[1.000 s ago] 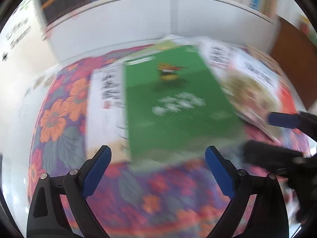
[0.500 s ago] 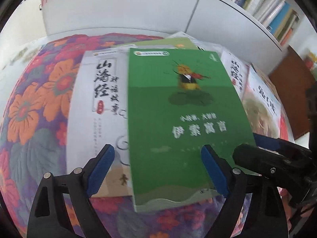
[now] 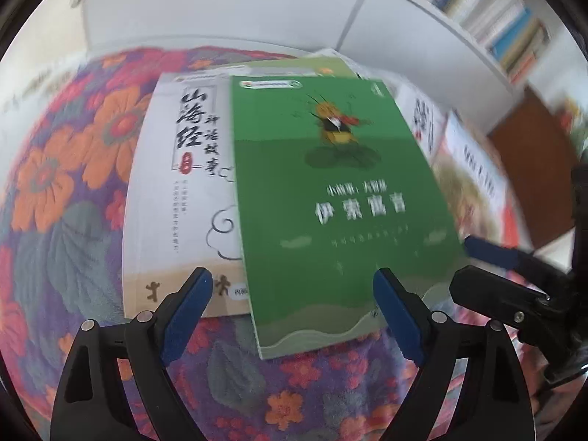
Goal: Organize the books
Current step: 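Grasp the raised green book's edge with the left tool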
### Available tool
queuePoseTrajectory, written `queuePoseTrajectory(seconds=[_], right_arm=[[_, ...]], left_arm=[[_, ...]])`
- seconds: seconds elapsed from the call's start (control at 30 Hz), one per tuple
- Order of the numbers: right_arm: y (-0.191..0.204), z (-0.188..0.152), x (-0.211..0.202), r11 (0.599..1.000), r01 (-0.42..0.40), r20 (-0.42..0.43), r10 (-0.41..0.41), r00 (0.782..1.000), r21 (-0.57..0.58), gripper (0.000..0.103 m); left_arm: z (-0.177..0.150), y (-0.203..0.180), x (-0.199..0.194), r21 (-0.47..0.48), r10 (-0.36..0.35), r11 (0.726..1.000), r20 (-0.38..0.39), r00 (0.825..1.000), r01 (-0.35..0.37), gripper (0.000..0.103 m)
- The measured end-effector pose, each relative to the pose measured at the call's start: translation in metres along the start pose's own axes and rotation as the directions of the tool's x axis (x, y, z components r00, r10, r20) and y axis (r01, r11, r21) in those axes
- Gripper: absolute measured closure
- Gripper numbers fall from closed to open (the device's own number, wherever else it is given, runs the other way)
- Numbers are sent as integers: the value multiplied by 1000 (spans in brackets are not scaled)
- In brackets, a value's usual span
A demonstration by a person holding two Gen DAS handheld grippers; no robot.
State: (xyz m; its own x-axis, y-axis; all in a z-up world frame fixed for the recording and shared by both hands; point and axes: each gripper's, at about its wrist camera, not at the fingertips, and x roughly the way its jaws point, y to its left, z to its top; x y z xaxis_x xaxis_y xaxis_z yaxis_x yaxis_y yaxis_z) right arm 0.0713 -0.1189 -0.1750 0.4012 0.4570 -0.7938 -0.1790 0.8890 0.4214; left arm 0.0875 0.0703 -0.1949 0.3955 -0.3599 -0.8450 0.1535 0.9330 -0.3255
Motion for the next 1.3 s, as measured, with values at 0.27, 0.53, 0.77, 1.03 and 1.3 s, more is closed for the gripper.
queuePoseTrajectory(seconds=[0.27, 0.53, 0.77, 1.03, 1.3], right_arm=[[-5, 19, 20, 995, -44, -11, 45, 999, 86, 23], [-1, -2, 10, 999, -17, -25, 19, 1000, 50, 30], [4, -37, -5, 999, -4, -93, 8, 996, 40, 30], [-6, -86, -11, 998, -19, -226, 33, 974, 64, 29], [-24, -67, -4, 996, -42, -173, 55, 983, 80, 36]], left_arm=[[5, -7, 7, 10, -24, 1000, 25, 999, 24, 17], [-19, -18, 1, 85, 16, 996, 7, 1000, -17, 17], [-58, -31, -10, 113, 16, 994, -71, 997, -8, 17], [-86, -38, -10, 155, -3, 987, -201, 980, 34, 17], [-41, -6, 0, 63, -160, 982, -225, 961, 178, 36]])
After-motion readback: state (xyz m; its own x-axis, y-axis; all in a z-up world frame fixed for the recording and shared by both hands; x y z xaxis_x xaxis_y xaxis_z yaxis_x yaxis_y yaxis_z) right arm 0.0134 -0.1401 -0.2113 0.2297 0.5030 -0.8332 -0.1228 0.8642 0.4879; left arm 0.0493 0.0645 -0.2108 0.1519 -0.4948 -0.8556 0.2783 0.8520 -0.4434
